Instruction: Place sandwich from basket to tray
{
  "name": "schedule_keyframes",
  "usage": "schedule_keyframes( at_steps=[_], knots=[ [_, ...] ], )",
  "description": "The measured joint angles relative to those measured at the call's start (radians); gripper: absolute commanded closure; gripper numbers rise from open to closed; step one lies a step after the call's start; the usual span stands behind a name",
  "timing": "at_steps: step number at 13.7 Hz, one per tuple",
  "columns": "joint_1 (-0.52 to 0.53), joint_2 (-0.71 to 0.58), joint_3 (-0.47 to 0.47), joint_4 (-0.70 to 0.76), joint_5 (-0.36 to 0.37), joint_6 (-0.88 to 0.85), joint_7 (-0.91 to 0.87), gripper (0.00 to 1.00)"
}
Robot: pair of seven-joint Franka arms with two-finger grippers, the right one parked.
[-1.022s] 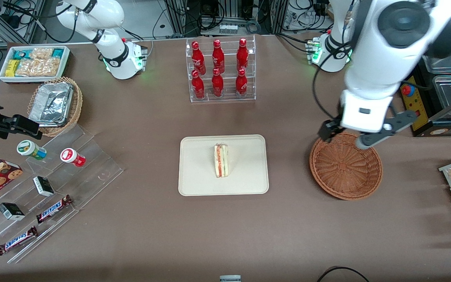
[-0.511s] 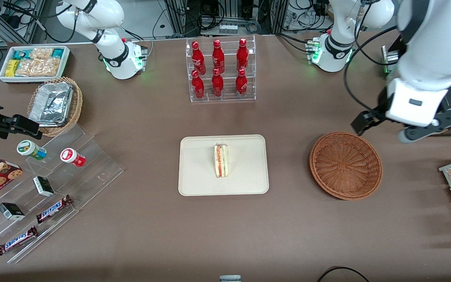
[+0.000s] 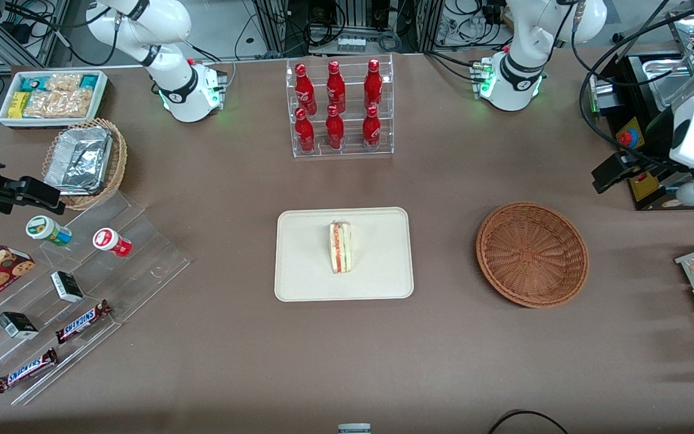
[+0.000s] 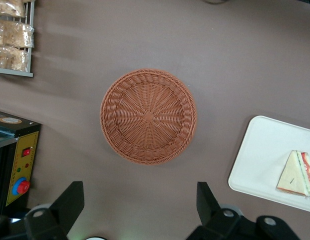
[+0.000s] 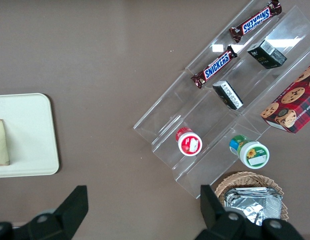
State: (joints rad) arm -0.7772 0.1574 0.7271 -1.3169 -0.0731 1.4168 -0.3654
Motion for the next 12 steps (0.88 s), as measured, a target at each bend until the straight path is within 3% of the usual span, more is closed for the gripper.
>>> schedule_keyframes(
  at_steps=[4,8,12],
  knots=[
    [0.192,-0.04,-0.192,0.0,-0.019,-0.041,0.033,0.01],
    [0.547,-0.091,-0.525,-0.003,-0.019,-0.104,0.143,0.01],
    [0.673,-0.134,-0.592,-0.101,0.027,-0.117,0.295,0.01]
  ],
)
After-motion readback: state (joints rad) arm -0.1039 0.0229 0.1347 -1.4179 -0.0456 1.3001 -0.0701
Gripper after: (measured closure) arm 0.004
